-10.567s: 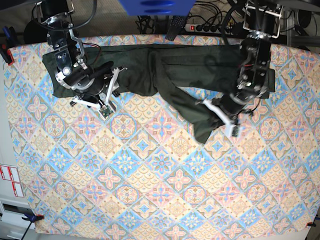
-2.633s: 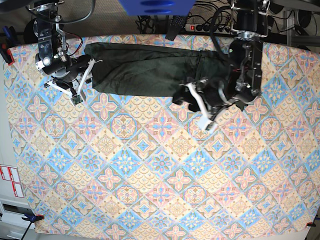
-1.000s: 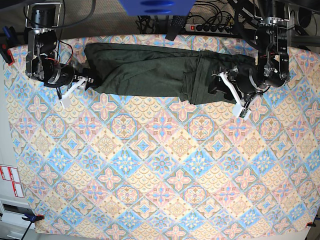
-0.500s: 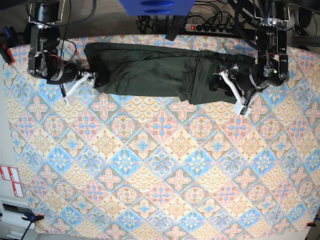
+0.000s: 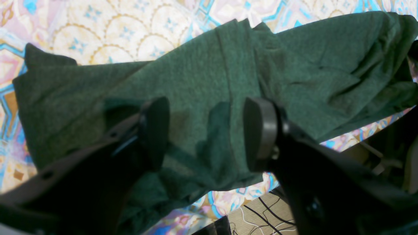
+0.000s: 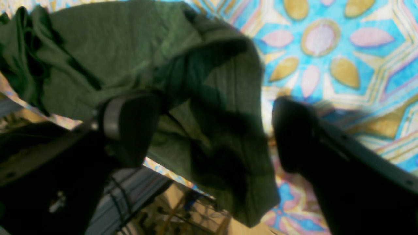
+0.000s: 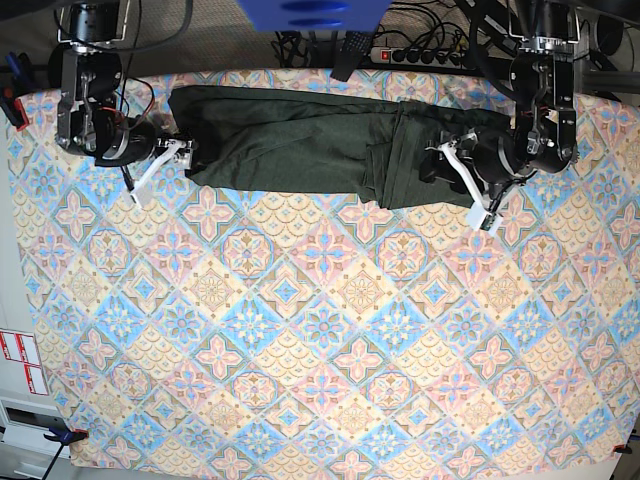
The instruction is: Fold the T-shirt properly
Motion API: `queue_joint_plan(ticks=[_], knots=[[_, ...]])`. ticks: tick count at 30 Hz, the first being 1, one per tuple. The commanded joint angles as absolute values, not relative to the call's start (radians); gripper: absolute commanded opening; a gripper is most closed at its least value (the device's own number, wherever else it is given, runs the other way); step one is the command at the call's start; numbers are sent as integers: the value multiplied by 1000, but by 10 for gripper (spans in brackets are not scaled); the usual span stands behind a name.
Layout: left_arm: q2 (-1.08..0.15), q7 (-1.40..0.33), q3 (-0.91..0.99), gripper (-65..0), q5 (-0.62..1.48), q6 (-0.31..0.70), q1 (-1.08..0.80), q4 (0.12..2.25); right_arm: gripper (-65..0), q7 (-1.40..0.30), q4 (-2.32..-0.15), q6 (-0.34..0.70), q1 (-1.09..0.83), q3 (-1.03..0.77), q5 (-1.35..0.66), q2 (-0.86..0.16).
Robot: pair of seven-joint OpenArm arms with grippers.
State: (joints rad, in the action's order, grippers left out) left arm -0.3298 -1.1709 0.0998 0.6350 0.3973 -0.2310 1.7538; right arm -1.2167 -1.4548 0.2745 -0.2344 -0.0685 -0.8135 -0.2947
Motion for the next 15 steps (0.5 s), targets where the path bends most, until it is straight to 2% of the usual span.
queue_joint_plan(ticks=[1, 15], knots=[[-337, -1159, 104, -318, 650, 401, -223, 1770, -69, -1245, -1443, 269, -243, -31, -822, -274], [-337, -1159, 104, -318, 650, 403, -222, 1771, -69, -1247, -1452, 269, -274, 1, -825, -242]])
